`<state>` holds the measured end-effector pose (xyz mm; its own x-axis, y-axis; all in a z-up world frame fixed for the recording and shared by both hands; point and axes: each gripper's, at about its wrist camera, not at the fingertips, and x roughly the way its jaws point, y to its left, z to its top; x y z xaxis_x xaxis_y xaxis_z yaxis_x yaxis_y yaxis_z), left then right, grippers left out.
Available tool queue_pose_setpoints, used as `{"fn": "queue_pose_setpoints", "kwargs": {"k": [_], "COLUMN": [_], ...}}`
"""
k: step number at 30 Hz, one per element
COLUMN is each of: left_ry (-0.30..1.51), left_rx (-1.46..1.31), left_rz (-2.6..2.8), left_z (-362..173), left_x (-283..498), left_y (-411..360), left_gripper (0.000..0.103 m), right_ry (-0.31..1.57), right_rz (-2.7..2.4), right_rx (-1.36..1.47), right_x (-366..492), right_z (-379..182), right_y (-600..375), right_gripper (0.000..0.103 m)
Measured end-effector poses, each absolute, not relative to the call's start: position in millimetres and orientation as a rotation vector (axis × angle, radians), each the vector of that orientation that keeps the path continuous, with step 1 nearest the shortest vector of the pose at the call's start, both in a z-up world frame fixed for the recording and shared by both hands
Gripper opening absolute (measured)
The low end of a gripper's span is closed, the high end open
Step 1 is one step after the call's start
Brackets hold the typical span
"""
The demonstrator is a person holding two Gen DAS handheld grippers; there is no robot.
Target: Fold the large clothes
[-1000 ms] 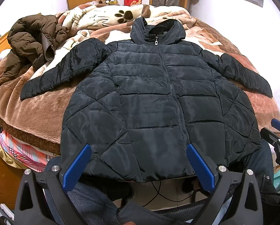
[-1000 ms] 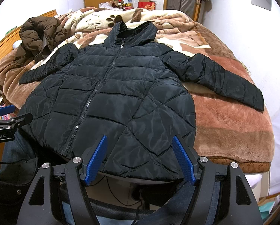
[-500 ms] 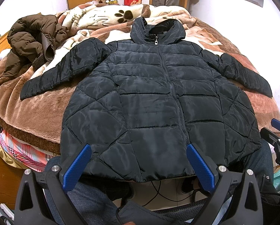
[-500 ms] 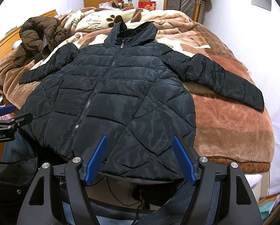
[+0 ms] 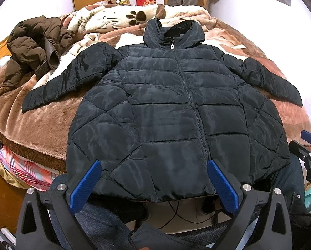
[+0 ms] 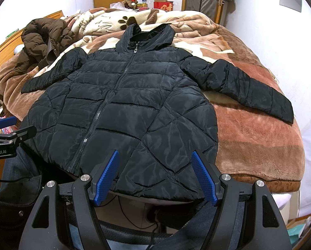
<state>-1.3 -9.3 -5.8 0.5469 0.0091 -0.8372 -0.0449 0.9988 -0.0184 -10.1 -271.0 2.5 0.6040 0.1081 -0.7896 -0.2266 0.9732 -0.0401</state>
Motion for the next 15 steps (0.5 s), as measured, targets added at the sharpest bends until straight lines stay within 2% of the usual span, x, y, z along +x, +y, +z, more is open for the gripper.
{"fn": "queue_pose_setpoints", "kwargs": {"k": [15], "left_ry": [0.964], "left_rx": [-0.044], "left_rz": [0.042], "left_z": [-9.3], "left_x": [21.5], "left_y": [7.4], "left_gripper": [0.103], "right_ry": [0.888], "right_rz": [0.202], "right_rx": [-0.128], "right_x": [-1.4], "right_z": [-0.3], "right_y": [-272.5], "right_gripper": [0.072]}}
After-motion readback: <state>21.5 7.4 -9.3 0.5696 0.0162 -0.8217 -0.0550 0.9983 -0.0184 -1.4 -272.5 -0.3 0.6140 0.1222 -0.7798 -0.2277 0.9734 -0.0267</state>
